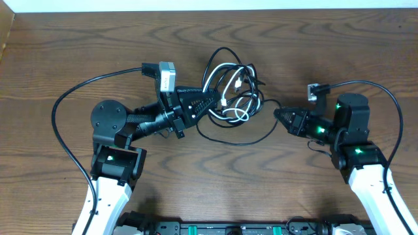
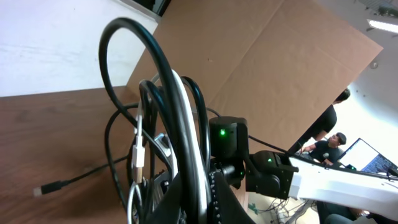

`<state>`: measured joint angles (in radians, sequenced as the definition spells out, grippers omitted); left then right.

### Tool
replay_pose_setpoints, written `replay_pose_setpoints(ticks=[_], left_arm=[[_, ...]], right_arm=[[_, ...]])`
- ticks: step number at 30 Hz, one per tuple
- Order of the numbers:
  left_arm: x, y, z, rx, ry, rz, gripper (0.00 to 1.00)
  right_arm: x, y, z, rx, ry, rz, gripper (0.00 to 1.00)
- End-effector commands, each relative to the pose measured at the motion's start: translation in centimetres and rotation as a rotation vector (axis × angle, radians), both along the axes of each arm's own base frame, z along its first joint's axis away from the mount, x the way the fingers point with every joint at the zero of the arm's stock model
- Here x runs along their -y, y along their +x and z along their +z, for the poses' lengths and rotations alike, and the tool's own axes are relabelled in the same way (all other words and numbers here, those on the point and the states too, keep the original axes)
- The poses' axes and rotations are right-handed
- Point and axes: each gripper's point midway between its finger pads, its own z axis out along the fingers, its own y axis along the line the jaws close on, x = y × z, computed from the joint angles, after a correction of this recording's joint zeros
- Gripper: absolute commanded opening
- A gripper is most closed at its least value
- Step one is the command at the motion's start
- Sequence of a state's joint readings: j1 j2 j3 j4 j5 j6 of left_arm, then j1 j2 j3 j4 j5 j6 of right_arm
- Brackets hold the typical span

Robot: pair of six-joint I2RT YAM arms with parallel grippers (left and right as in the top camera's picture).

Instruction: Untangle cables

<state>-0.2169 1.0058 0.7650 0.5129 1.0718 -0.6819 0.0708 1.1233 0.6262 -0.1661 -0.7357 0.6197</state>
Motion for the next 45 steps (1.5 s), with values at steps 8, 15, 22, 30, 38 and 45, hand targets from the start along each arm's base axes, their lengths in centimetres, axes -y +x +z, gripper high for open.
replay_pose_setpoints(ticks=[8,15,22,30,38,45], left_arm=[[-0.1,-0.7,1.6,0.086,0.003,-0.008,0.08],[-0.1,-0.6,1.6,0.104,0.009,-0.006,0.07],[-0.1,-0.7,1.6,0.103,0.009,-0.007,0.08],[-0.1,-0.7,1.6,0.103,0.01,-0.01,0.07],[0.4,-2.4,1.2,0.175,0.048,-0.108,0.08],[0.8,-5.8,0.2,0.261,0.092,-0.308,0.08]], right_arm=[[3.2,0.6,-1.2,-0.073,-0.023,-0.122,0.01],[2.7,0.0,-1.2,-0.083,-0.002,-0.088,0.02],[1.7,-0.7,-0.5,-0.03,0.013,0.011,0.36],[1.1,-1.0,0.1,0.015,0.024,0.07,0.48],[-1.1,-2.4,3.6,0.239,0.1,0.299,0.51],[-2.6,-3.4,7.5,0.469,0.159,0.459,0.65]])
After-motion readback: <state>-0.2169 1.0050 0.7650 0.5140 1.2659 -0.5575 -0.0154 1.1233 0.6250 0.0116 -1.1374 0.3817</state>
